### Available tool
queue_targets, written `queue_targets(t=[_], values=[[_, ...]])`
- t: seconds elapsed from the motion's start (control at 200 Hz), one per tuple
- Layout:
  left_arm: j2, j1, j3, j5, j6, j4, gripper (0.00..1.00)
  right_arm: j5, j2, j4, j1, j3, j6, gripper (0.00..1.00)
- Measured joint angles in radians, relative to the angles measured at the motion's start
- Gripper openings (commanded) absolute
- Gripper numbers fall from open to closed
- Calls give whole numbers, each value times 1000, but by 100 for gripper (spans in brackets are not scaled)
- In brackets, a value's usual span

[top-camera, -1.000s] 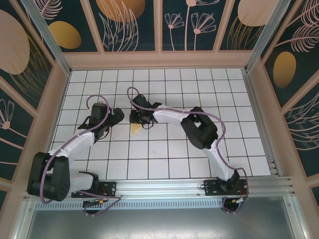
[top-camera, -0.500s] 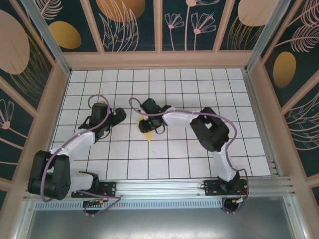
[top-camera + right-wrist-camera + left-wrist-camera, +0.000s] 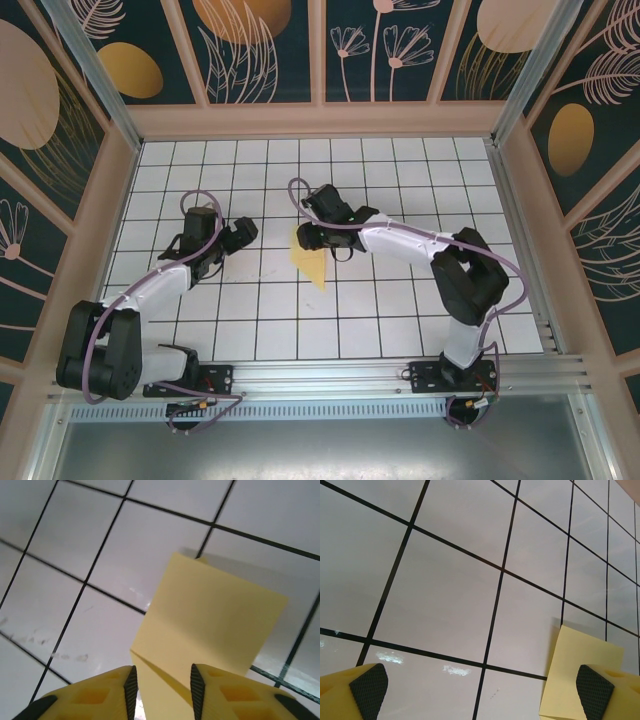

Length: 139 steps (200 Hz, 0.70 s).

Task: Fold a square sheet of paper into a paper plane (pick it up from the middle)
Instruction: Move the paper to the center of the table.

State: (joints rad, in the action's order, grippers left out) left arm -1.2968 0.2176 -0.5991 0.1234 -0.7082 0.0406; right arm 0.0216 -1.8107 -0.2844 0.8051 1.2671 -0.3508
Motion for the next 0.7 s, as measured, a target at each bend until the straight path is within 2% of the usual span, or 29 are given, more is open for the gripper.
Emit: queue_targets(t=[0.23,0.365,0.535,0.695], values=[[-9,0,12,54,0,30,98,-60,-23,-3,-5,-2,-286,22],[-24,0,20,79,0,46,98,-100,-41,-4,-8,-1,-386,19],[-33,0,26,98,-1,55,98,-134,-133,-10,-39,12,-414,14],[-33,0,27,107,-1,69,98,-128,-209,-11,-71,53,-367,10]])
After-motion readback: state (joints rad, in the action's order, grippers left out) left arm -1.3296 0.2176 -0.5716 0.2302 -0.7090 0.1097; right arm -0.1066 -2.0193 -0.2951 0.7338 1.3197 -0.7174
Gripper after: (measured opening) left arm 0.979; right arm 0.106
